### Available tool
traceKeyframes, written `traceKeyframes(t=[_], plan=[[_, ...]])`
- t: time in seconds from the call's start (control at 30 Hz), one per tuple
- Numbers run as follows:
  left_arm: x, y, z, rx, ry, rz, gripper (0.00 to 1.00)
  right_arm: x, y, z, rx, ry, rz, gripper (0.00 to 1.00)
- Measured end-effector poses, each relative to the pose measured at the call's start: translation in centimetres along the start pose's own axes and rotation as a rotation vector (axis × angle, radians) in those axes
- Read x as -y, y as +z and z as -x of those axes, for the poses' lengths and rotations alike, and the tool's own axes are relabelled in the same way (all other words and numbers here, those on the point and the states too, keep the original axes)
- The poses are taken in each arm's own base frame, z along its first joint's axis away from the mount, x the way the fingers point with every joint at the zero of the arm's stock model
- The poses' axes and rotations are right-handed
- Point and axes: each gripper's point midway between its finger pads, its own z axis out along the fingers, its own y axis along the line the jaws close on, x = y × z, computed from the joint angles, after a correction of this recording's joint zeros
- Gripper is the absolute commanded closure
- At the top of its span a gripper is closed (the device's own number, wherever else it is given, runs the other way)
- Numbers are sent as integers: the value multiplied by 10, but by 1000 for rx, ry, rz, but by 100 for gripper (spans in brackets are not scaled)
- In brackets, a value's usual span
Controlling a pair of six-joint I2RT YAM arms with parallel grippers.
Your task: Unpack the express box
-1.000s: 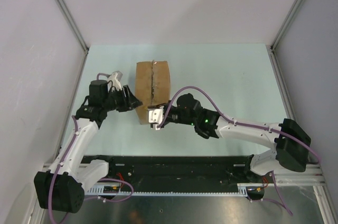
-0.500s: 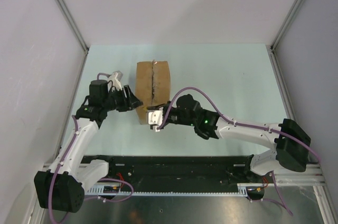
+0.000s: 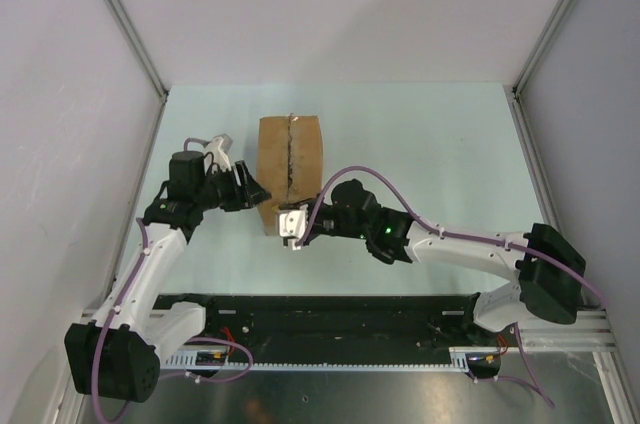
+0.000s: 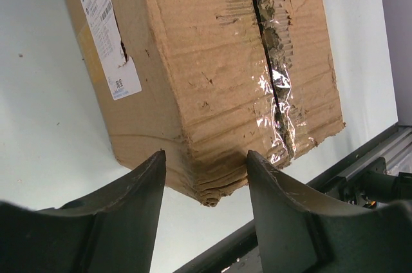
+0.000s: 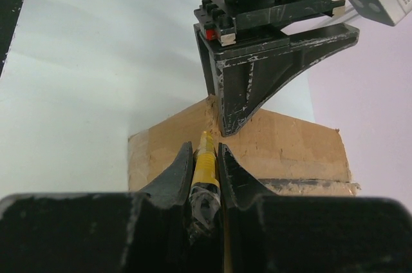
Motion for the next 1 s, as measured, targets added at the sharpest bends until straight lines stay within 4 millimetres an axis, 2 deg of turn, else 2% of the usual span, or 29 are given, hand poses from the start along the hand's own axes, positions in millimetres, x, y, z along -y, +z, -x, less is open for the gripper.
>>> traceKeyframes(t=[0.3, 1.0], plan=[[0, 0, 0, -1, 1, 0, 41, -5, 0, -13, -32, -30, -3, 100], [-1, 0, 0, 1, 7, 5, 40, -4, 1, -13, -26, -97, -24, 100]])
